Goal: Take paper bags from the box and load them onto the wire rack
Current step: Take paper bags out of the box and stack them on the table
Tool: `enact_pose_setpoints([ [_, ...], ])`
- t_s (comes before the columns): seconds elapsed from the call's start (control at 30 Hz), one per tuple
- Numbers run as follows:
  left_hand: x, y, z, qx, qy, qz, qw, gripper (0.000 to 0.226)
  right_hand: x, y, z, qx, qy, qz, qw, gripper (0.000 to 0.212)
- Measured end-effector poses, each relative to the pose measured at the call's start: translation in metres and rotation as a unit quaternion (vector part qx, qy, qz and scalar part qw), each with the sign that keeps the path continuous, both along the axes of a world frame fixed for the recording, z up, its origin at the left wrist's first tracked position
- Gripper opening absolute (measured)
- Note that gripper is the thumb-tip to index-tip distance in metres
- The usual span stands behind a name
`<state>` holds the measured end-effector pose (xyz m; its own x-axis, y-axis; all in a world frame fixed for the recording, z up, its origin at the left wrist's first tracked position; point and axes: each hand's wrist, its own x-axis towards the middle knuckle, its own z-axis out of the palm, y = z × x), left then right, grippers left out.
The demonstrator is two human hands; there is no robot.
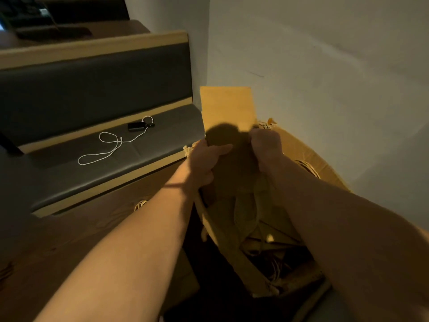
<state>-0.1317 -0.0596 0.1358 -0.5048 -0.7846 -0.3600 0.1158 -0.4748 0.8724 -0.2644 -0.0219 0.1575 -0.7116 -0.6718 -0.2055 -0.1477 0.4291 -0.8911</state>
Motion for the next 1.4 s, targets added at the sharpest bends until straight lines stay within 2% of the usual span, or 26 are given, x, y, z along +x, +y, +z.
enact_pose_setpoints([
  [0.1, 0.027, -0.003, 0.011, -0.01, 0.024, 0.021, 0.999, 0.058, 0.022, -0.003, 0.011, 0.018, 0.029, 0.071, 0.997, 0.023],
  [0.17, 0.046, -0.006, 0.019, -0.023, 0.028, 0.057, 0.998, 0.051, 0.037, -0.004, 0.019, 0.02, 0.053, 0.135, 0.989, 0.018],
  [0.23, 0.069, -0.008, 0.028, -0.026, 0.026, 0.109, 0.993, 0.037, 0.056, -0.005, 0.025, 0.007, 0.037, 0.206, 0.978, 0.004],
  [0.33, 0.113, -0.009, 0.04, -0.018, 0.058, 0.135, 0.989, 0.037, 0.089, -0.012, 0.033, -0.001, 0.008, 0.291, 0.957, 0.044],
  [0.47, 0.184, -0.009, 0.047, 0.043, 0.101, 0.148, 0.983, 0.037, 0.131, -0.033, 0.044, -0.006, 0.006, 0.35, 0.937, 0.044],
  [0.57, 0.239, -0.003, 0.044, 0.06, 0.091, 0.155, 0.982, 0.026, 0.165, -0.046, 0.048, 0.055, -0.009, 0.367, 0.928, 0.041],
  [0.67, 0.284, 0.01, 0.033, 0.069, 0.055, 0.173, 0.981, 0.033, 0.205, -0.05, 0.038, 0.142, 0.104, 0.465, 0.867, 0.028],
  [0.7, 0.296, 0.014, 0.029, 0.071, 0.044, 0.181, 0.98, 0.034, 0.217, -0.05, 0.031, 0.157, 0.117, 0.497, 0.845, 0.027],
  [0.83, 0.34, 0.027, 0.011, 0.033, -0.069, 0.227, 0.971, 0.013, 0.251, -0.049, 0.001, 0.185, 0.169, 0.575, 0.779, 0.012],
  [0.9, 0.355, 0.03, 0.002, 0.026, -0.118, 0.269, 0.956, 0.007, 0.258, -0.047, -0.009, 0.168, 0.171, 0.563, 0.791, 0.011],
  [1.0, 0.379, 0.037, -0.008, 0.033, -0.148, 0.334, 0.93, 0.014, 0.269, -0.043, -0.025, 0.124, 0.094, 0.501, 0.851, 0.016],
  [1.07, 0.389, 0.041, -0.016, 0.04, -0.137, 0.338, 0.93, 0.016, 0.272, -0.04, -0.029, 0.086, 0.035, 0.453, 0.886, 0.021],
  [1.17, 0.403, 0.047, -0.034, 0.055, -0.099, 0.317, 0.942, 0.028, 0.278, -0.04, -0.037, 0.055, 0.001, 0.397, 0.916, 0.02],
  [1.23, 0.405, 0.048, -0.042, 0.043, -0.088, 0.319, 0.943, 0.025, 0.283, -0.039, -0.04, 0.067, -0.045, 0.383, 0.92, 0.022],
  [1.3, 0.401, 0.05, -0.042, 0.025, -0.096, 0.311, 0.945, 0.023, 0.289, -0.04, -0.044, 0.088, -0.135, 0.367, 0.916, 0.028],
  [1.37, 0.395, 0.05, -0.044, 0.023, -0.102, 0.297, 0.949, 0.028, 0.296, -0.035, -0.04, 0.088, -0.206, 0.376, 0.899, 0.023],
  [1.4, 0.394, 0.048, -0.046, 0.026, -0.104, 0.291, 0.951, 0.031, 0.3, -0.033, -0.038, 0.089, -0.204, 0.397, 0.89, 0.023],
])
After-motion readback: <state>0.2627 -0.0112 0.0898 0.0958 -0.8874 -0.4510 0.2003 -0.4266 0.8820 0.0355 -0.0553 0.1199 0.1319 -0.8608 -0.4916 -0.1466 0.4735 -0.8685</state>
